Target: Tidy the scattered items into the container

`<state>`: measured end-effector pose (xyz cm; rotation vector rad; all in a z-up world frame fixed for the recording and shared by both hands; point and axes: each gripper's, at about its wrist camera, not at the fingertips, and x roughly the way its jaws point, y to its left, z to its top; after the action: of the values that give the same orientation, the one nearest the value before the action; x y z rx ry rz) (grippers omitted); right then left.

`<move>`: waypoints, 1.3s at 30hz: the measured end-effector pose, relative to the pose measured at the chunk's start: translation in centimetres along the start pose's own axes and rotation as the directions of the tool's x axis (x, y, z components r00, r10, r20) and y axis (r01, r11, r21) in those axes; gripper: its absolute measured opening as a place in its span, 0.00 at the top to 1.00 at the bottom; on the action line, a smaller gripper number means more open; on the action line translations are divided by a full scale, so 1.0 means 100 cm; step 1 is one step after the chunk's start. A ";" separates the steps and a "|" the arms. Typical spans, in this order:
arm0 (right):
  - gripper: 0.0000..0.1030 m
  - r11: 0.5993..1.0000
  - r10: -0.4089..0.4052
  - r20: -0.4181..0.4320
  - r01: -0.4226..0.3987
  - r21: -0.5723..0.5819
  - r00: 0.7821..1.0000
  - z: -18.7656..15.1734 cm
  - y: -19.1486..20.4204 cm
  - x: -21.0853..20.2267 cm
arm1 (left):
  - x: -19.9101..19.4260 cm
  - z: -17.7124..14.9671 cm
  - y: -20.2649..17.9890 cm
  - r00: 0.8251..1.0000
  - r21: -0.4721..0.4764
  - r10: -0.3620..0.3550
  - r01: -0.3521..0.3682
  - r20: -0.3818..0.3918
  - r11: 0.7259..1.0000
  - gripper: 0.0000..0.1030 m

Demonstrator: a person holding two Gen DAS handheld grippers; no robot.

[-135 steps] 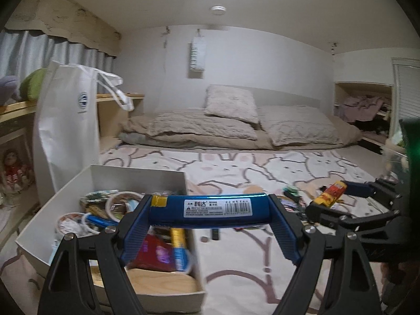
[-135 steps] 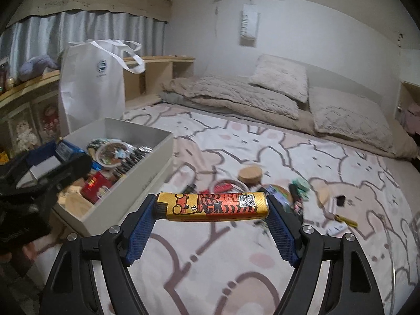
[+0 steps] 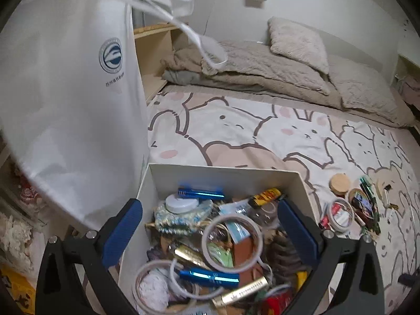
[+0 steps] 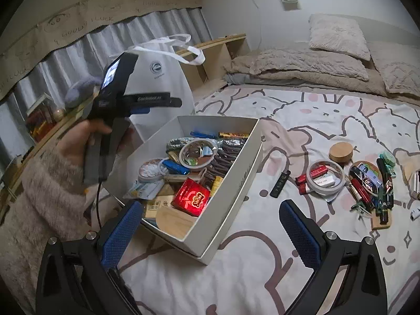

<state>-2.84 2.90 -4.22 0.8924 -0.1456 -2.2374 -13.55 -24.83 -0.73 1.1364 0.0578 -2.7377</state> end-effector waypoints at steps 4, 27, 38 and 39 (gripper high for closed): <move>0.00 1.000 -0.016 0.020 0.016 -0.003 1.000 0.001 0.003 -0.011 | -0.025 -0.013 -0.008 0.999 0.005 -0.019 0.019 0.034 1.000 0.00; 0.00 0.991 -0.131 0.115 0.130 0.019 0.985 -0.018 -0.016 -0.071 | -0.156 -0.091 -0.051 0.967 0.059 -0.103 0.092 0.233 0.994 0.00; 0.00 0.983 -0.171 0.148 0.179 -0.044 0.974 -0.034 -0.021 -0.093 | -0.181 -0.130 -0.071 0.950 0.047 -0.135 0.127 0.281 0.991 0.00; 0.00 0.982 -0.173 0.152 0.183 -0.056 0.973 -0.036 -0.020 -0.096 | -0.182 -0.134 -0.073 0.950 0.047 -0.136 0.128 0.281 0.991 0.00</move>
<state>3.13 11.19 -2.28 0.7283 -0.0562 -2.4596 7.13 -13.54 2.38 0.7590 0.0587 -3.0007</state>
